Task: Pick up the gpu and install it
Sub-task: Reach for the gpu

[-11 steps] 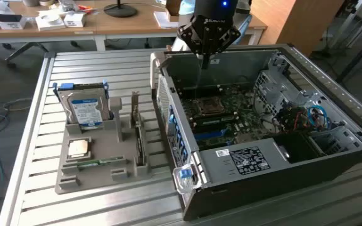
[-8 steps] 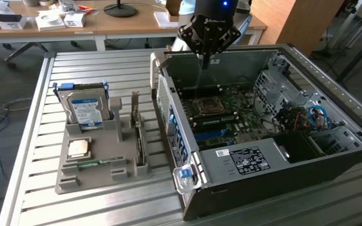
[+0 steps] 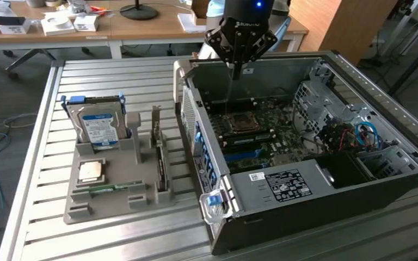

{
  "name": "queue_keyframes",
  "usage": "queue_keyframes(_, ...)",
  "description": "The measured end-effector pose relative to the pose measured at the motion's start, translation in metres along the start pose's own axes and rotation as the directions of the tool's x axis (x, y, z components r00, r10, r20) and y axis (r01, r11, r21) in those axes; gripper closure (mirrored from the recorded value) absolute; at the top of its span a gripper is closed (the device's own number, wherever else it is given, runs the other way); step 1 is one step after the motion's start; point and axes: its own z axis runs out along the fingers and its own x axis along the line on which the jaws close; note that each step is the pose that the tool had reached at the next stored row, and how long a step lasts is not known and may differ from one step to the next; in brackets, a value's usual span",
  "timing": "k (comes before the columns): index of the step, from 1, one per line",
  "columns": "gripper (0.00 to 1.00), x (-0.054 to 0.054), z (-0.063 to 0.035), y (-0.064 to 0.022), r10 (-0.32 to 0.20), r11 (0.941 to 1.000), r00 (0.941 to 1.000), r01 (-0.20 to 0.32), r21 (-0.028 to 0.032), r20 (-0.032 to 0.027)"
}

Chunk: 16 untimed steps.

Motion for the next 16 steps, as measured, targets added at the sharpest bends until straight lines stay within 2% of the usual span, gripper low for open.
queue_keyframes(16,0.89,0.02,0.0046,-0.0012,0.001,1.0,1.0,-0.001,-0.0001,0.0001)
